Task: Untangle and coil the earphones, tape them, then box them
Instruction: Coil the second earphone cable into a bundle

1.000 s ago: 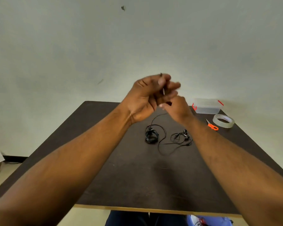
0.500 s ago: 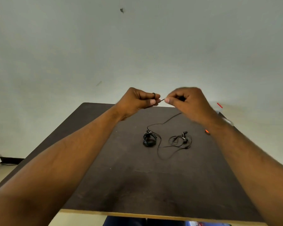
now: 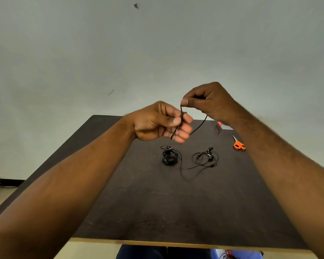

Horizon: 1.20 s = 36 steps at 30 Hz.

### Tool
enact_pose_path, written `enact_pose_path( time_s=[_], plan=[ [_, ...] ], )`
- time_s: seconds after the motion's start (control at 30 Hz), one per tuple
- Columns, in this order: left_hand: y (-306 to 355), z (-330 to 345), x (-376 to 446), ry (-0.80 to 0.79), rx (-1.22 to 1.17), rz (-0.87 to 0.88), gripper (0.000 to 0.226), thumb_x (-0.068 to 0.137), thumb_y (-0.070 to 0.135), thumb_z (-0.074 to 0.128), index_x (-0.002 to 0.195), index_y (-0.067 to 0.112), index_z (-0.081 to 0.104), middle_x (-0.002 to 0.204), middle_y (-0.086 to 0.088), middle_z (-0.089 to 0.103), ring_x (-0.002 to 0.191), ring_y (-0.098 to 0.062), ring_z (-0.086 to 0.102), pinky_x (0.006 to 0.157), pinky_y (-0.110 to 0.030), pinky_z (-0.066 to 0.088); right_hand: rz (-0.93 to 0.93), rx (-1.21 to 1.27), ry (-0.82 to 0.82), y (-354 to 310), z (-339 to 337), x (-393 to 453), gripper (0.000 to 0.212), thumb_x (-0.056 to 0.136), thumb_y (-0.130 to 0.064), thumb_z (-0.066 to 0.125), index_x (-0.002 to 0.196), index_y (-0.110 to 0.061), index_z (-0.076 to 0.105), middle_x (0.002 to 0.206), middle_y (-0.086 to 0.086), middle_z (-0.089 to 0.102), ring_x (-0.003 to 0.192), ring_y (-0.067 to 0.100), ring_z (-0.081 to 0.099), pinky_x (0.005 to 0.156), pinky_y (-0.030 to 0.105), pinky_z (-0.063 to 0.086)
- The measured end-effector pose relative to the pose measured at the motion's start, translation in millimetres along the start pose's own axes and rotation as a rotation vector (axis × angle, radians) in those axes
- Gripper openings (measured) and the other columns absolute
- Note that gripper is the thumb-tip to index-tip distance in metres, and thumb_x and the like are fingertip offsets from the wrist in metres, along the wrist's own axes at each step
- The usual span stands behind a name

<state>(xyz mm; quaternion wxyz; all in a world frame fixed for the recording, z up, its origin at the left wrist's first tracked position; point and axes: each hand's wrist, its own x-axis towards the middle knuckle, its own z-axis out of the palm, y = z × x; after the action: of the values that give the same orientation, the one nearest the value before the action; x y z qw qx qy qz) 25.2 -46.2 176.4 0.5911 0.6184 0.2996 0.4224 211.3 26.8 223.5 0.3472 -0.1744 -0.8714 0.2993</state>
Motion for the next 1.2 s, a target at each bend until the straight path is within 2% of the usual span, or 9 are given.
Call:
enact_pose_path(
  time_s=[0.07,0.13,0.23,0.4,0.5,0.63,0.83,1.07,1.2],
  plan=[
    [5.3,5.0,1.7,0.038,-0.12,0.157,0.019,0.079,0.014,0.069,0.096,0.008,0.075,0.092,-0.009,0.075,0.086,-0.023,0.073,0.079,-0.04,0.058,0.072,0.173,0.13,9.2,18.4,-6.8,0.015,0.091,-0.01,0.064,0.083,-0.018,0.074,0.048,-0.016,0.059,0.044,-0.003,0.046,0.047,0.011,0.034],
    [10.4,8.2,5.5,0.153,-0.222,0.295,0.018,0.084,0.009,0.062,0.097,0.008,0.073,0.095,-0.01,0.073,0.091,-0.025,0.071,0.083,-0.04,0.057,0.174,0.276,0.209,20.0,39.8,-14.9,0.029,0.093,-0.015,0.062,0.07,-0.029,0.074,0.045,-0.011,0.05,0.044,0.005,0.036,0.045,0.02,0.028],
    [14.7,6.0,9.1,0.367,-0.24,0.431,0.019,0.092,0.005,0.053,0.104,0.005,0.068,0.101,-0.011,0.073,0.099,-0.027,0.07,0.091,-0.041,0.054,0.223,0.292,0.188,28.1,61.8,-27.0,0.02,0.092,-0.024,0.063,0.077,-0.023,0.075,0.049,-0.004,0.043,0.047,0.009,0.035,0.045,0.02,0.03],
    [11.9,-7.3,8.8,0.634,-0.226,0.49,0.019,0.095,0.0,0.053,0.111,0.001,0.065,0.104,-0.013,0.072,0.106,-0.029,0.068,0.096,-0.04,0.053,0.2,0.255,0.194,20.6,64.1,-35.5,0.014,0.089,-0.022,0.067,0.079,-0.016,0.075,0.045,-0.011,0.046,0.045,0.002,0.04,0.047,0.014,0.035],
    [4.3,-14.8,8.2,0.727,-0.016,0.428,0.021,0.094,-0.001,0.056,0.113,0.0,0.065,0.104,-0.008,0.073,0.11,-0.025,0.067,0.098,-0.041,0.052,0.144,0.206,0.107,5.3,53.6,-36.6,0.013,0.088,-0.018,0.067,0.082,-0.009,0.074,0.046,-0.013,0.051,0.044,0.0,0.042,0.048,0.01,0.036],
    [-12.3,-12.3,5.3,0.569,0.179,0.236,0.019,0.092,-0.004,0.057,0.106,-0.001,0.069,0.106,-0.009,0.073,0.103,-0.021,0.069,0.096,-0.039,0.051,0.026,0.09,0.056,-16.6,27.3,-28.2,0.006,0.088,-0.009,0.067,0.087,-0.007,0.073,0.052,-0.021,0.062,0.049,-0.007,0.053,0.052,0.005,0.038],
    [-9.5,9.1,1.6,0.223,-0.045,0.044,0.03,0.094,0.005,0.044,0.115,-0.006,0.063,0.112,-0.023,0.068,0.113,-0.037,0.063,0.1,-0.047,0.049,-0.014,-0.003,0.077,-22.9,-4.8,-8.0,0.005,0.088,-0.005,0.067,0.091,-0.006,0.07,0.041,-0.023,0.052,0.042,-0.004,0.049,0.047,0.003,0.032],
    [-2.0,24.5,4.8,0.231,-0.094,0.067,0.031,0.093,0.005,0.042,0.101,-0.003,0.07,0.096,-0.022,0.072,0.095,-0.035,0.07,0.093,-0.05,0.053,0.073,0.146,0.192,14.2,-5.8,-0.6,0.015,0.086,-0.014,0.07,0.072,-0.017,0.074,0.042,-0.01,0.041,0.041,0.009,0.028,0.045,0.019,0.025],
    [-2.4,26.9,5.9,0.245,-0.129,0.037,0.042,0.093,0.026,0.042,0.101,-0.002,0.072,0.099,-0.022,0.072,0.098,-0.035,0.069,0.092,-0.047,0.054,0.1,0.241,0.251,24.6,5.2,-7.2,0.015,0.085,-0.012,0.071,0.07,-0.015,0.074,0.043,-0.002,0.043,0.041,0.012,0.029,0.044,0.02,0.026]
  ],
)
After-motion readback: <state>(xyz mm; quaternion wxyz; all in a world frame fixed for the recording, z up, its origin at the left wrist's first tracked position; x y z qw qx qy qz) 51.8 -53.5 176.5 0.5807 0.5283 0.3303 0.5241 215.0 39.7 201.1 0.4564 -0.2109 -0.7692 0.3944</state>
